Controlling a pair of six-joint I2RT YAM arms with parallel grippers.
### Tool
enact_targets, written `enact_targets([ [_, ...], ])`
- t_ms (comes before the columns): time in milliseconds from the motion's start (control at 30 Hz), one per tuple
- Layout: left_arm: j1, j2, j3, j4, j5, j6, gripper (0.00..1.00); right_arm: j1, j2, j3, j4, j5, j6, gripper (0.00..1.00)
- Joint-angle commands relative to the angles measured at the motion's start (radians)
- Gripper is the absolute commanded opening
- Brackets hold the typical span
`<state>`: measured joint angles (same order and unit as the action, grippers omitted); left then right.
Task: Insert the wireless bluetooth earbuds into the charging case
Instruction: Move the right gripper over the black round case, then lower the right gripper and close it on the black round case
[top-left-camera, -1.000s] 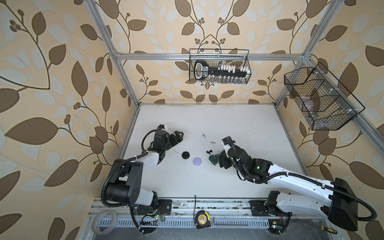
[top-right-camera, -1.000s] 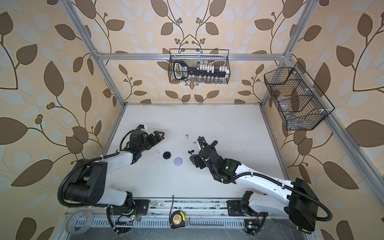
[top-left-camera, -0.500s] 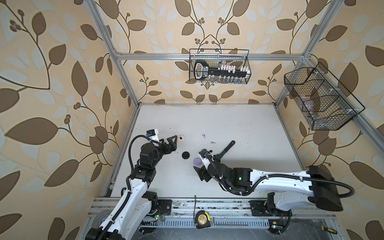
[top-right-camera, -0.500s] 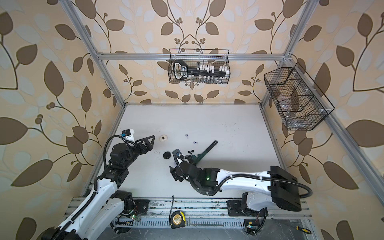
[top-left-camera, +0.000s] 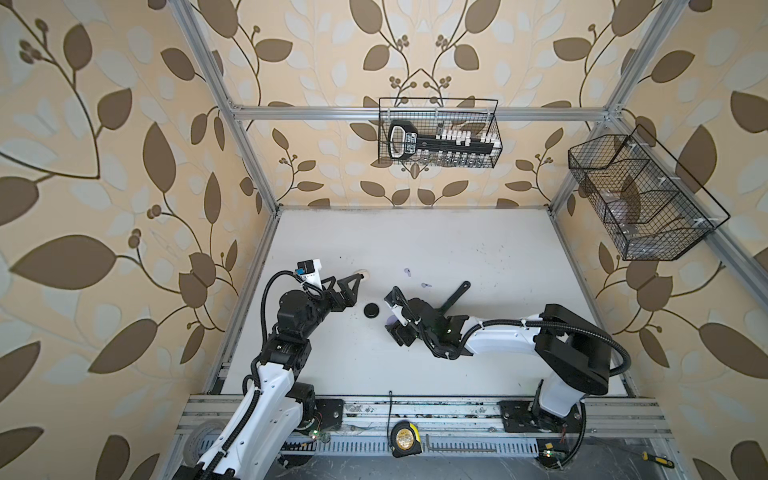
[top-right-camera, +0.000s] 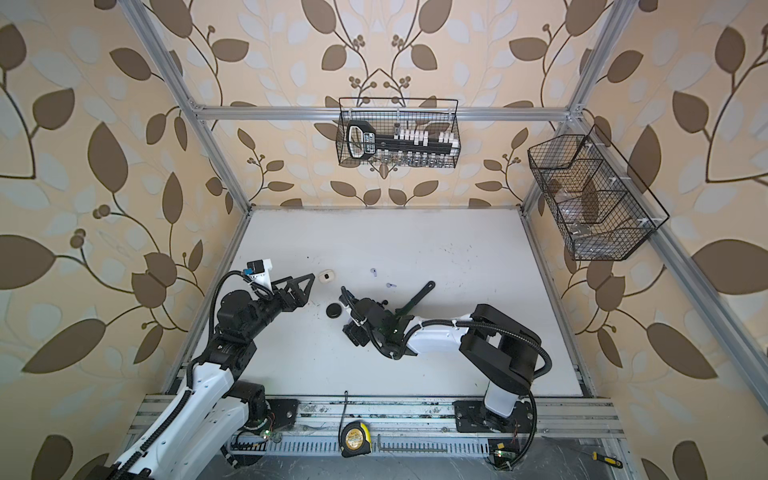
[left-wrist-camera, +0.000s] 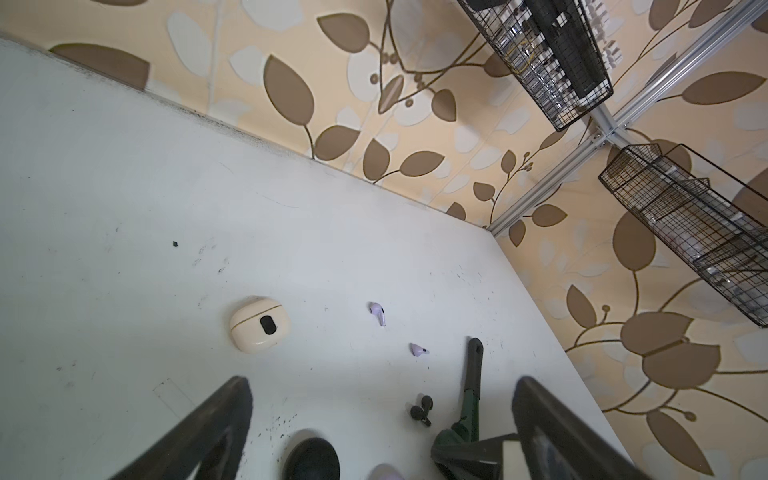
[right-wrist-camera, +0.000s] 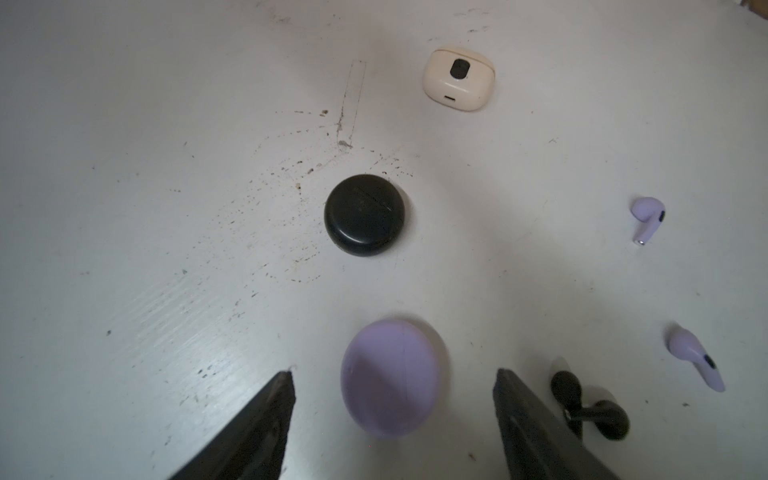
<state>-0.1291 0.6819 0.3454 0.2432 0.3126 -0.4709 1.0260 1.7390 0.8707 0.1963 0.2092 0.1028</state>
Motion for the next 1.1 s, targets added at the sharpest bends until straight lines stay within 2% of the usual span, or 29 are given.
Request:
enact_targets([
  [0, 0.011, 0.012, -0.011, 0.068, -0.015, 0.026, 0.99, 0.007, 0.036, 0.052, -0.029, -0.072, -0.052, 0.77],
  [367, 0.011, -0.048, -0.031, 0.042, -0.034, 0.019, 0.99, 0.012, 0.098, 0.103, -0.052, -0.06, -0.053, 0.75],
  [467, 0.011, -0.073, -0.036, 0.018, -0.104, 0.01, 0.99, 0.013, 0.12, 0.146, -0.047, -0.068, -0.068, 0.75],
  [600, 0.011, -0.123, -0.036, -0.067, -0.26, 0.0, 0.99, -0.011, 0.2, 0.237, -0.067, -0.095, -0.078, 0.75],
  [700, 0.011, -0.168, -0.044, -0.1, -0.309, 0.005, 0.99, -0.023, 0.267, 0.299, -0.091, -0.096, -0.09, 0.75],
  [900, 0.011, -0.204, -0.065, -0.084, -0.312, 0.004, 0.99, -0.044, 0.369, 0.404, -0.129, -0.115, -0.108, 0.73],
  [1067, 0.011, -0.197, -0.066, -0.081, -0.314, 0.002, 0.99, -0.056, 0.417, 0.441, -0.131, -0.185, -0.109, 0.75],
])
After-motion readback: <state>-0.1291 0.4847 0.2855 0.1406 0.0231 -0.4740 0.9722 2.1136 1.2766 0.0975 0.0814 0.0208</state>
